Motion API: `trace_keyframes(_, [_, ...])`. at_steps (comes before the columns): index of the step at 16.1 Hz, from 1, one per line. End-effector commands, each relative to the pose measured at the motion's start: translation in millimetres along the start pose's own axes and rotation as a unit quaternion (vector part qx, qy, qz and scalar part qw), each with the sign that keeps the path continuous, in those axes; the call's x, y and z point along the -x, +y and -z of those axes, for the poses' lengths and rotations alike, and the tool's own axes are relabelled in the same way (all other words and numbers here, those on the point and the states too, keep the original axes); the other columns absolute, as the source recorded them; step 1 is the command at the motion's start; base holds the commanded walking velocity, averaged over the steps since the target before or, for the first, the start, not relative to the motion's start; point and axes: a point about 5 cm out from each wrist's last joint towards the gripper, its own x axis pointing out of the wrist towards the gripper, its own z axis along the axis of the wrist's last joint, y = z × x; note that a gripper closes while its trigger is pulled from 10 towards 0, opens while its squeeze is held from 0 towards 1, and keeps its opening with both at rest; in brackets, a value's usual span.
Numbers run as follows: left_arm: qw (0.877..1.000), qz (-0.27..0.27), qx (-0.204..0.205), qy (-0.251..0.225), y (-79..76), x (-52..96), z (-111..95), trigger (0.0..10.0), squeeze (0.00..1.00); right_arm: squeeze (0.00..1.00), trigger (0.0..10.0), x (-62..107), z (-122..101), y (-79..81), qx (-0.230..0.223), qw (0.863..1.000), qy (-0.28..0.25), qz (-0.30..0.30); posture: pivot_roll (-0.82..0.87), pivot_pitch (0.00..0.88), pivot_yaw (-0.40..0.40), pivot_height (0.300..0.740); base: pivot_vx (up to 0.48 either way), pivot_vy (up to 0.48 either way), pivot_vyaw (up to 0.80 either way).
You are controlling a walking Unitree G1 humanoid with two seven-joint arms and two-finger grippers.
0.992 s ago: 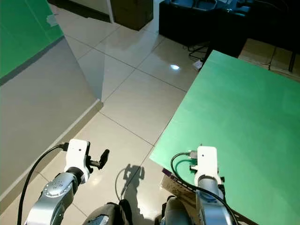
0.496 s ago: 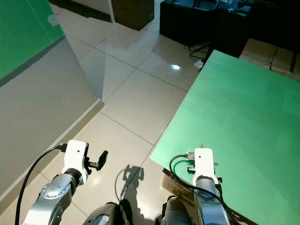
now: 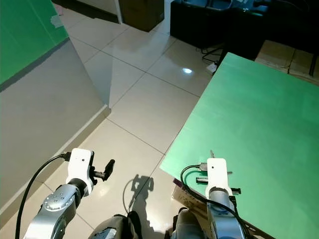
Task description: Hang keys on a hook
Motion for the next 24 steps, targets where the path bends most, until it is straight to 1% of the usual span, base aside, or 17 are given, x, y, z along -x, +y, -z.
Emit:
trace_keyframes(1, [1.000, -0.004, -0.005, 0.009, 1.5, 3.3, 3.6, 10.0, 0.00, 0.00, 0.0, 3.0, 5.4, 0.1, -0.002, 1.000, 0.006, 0.001, -0.19, 0.229, 0.098, 0.740, 0.000, 0.000, 0.00])
trace_keyframes(3, [1.000, -0.004, -0.005, 0.009, 1.4, 3.1, 3.1, 10.0, 0.00, 0.00, 0.0, 7.9, -3.2, 0.9, -0.006, 1.000, -0.014, 0.003, -0.19, 0.228, 0.098, 0.740, 0.000, 0.000, 0.00])
trace_keyframes(6, [1.000, -0.002, -0.004, 0.009, -0.1, 1.2, 2.5, 10.0, 0.00, 0.00, 0.0, 16.8, -30.0, 0.8, -0.012, 0.998, -0.069, 0.003, -0.20, 0.228, 0.098, 0.740, 0.000, 0.000, 0.00])
trace_keyframes(9, [1.000, 0.001, -0.003, 0.008, -1.8, -0.5, 1.9, 10.0, 0.00, 0.00, 0.0, 15.0, -34.2, -0.9, -0.014, 0.997, -0.070, 0.005, -0.20, 0.226, 0.100, 0.740, 0.000, 0.000, 0.00])
trace_keyframes(10, [1.000, 0.001, -0.003, 0.008, -2.0, -0.7, 1.9, 10.0, 0.00, 0.00, 0.0, 13.3, -30.3, -2.3, -0.013, 0.998, -0.054, 0.011, -0.20, 0.226, 0.101, 0.740, 0.000, 0.000, 0.00])
trace_keyframes(11, [1.000, 0.001, -0.003, 0.008, -2.1, -0.7, 2.0, 10.0, 0.00, 0.00, 10.0, 13.0, -26.8, -3.6, -0.015, 0.999, -0.041, 0.017, -0.20, 0.225, 0.100, 0.740, 0.000, 0.000, 0.00])
trace_keyframes(12, [1.000, 0.000, -0.003, 0.009, -1.6, -0.3, 2.3, 10.0, 0.00, 1.00, 10.0, 14.1, -22.7, -4.4, -0.020, 0.999, -0.032, 0.018, -0.20, 0.225, 0.100, 0.740, 0.000, 0.000, 0.00])
trace_keyframes(13, [1.000, 0.000, -0.004, 0.009, -1.2, 0.2, 2.6, 10.0, 0.00, 1.00, 10.0, 13.4, -18.7, -6.0, -0.021, 0.999, -0.024, 0.024, -0.20, 0.222, 0.100, 0.740, 0.000, 0.000, 0.00])
trace_keyframes(14, [1.000, -0.001, -0.004, 0.009, -0.7, 0.7, 2.6, 10.0, 0.00, 1.00, 10.0, 10.8, -13.8, -11.4, -0.025, 0.999, -0.015, 0.042, -0.19, 0.221, 0.100, 0.740, 0.000, 0.000, 0.00])
trace_keyframes(18, [1.000, -0.003, -0.005, 0.009, 0.7, 1.3, 2.8, 10.0, 0.00, 1.00, 10.0, 6.1, -6.1, -24.3, -0.025, 0.997, -0.002, 0.075, -0.19, 0.212, 0.101, 0.740, 0.000, 0.000, 0.00])
trace_keyframes(20, [1.000, -0.003, -0.005, 0.008, 0.8, 1.2, 2.5, 10.0, 0.00, 1.00, 10.0, 3.7, -2.0, -26.1, -0.019, 0.997, 0.007, 0.081, -0.19, 0.209, 0.101, 0.740, 0.000, 0.000, 0.00])
trace_keyframes(21, [1.000, -0.002, -0.005, 0.008, 0.5, 0.9, 2.4, 10.0, 0.00, 0.00, 10.0, 1.9, -0.6, -26.1, -0.016, 0.997, 0.009, 0.080, -0.19, 0.207, 0.101, 0.740, 0.000, 0.000, 0.00])
trace_keyframes(24, [1.000, -0.001, -0.005, 0.008, -0.7, 1.1, 2.3, 10.0, 0.00, 0.00, 10.0, -1.0, -1.3, -24.3, -0.014, 0.997, 0.004, 0.073, -0.19, 0.207, 0.102, 0.740, 0.000, 0.000, 0.00])
